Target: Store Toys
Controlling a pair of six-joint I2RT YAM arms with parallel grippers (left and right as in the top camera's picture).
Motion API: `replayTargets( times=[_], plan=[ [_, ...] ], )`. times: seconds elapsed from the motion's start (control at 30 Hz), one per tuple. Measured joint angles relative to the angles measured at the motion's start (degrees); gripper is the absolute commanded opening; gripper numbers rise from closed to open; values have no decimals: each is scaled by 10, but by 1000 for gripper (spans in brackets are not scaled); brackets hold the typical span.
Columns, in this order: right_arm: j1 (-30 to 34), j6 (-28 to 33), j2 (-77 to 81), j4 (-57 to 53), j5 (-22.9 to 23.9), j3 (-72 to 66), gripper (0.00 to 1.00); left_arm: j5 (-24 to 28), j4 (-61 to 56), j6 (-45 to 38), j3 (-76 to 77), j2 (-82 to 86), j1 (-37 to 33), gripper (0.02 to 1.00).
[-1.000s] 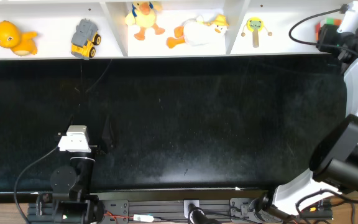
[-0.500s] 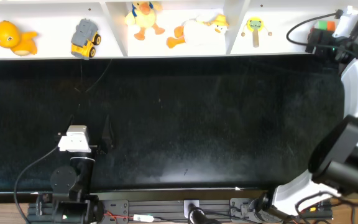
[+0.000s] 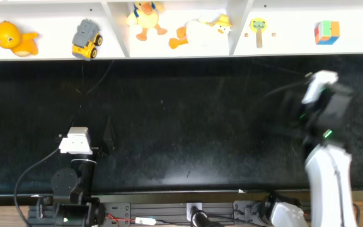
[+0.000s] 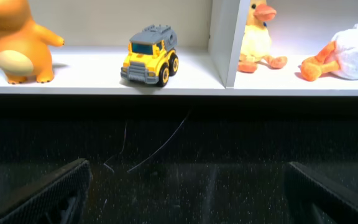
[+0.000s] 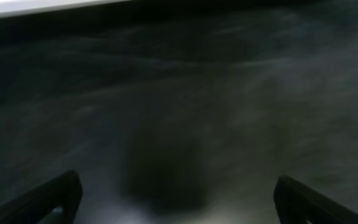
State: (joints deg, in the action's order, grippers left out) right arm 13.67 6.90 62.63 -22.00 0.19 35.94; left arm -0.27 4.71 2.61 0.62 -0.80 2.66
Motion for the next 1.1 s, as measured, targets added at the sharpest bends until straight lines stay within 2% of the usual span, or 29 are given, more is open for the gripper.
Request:
replayTargets(
  times=[0.13, 0.27, 0.37, 0.67, 0.9, 1.1],
  plan=[
    [-75, -53, -100, 56, 2, -83, 998, 0, 0, 0, 0, 0, 0, 998],
    [-94, -78, -181, 150, 2, -162, 996, 0, 0, 0, 0, 0, 0, 998],
    [-96, -87, -251, 181, 1, -217, 996, 0, 0, 0, 0, 0, 0, 998],
    [-96, -89, -445, 174, 1, -347, 996, 0, 0, 0, 0, 0, 0, 998],
    [-96, -85, -515, 172, 0, -349, 996, 0, 0, 0, 0, 0, 0, 998],
    [-96, -43, -584, 173, 0, -349, 996, 0, 0, 0, 0, 0, 0, 998]
  ],
)
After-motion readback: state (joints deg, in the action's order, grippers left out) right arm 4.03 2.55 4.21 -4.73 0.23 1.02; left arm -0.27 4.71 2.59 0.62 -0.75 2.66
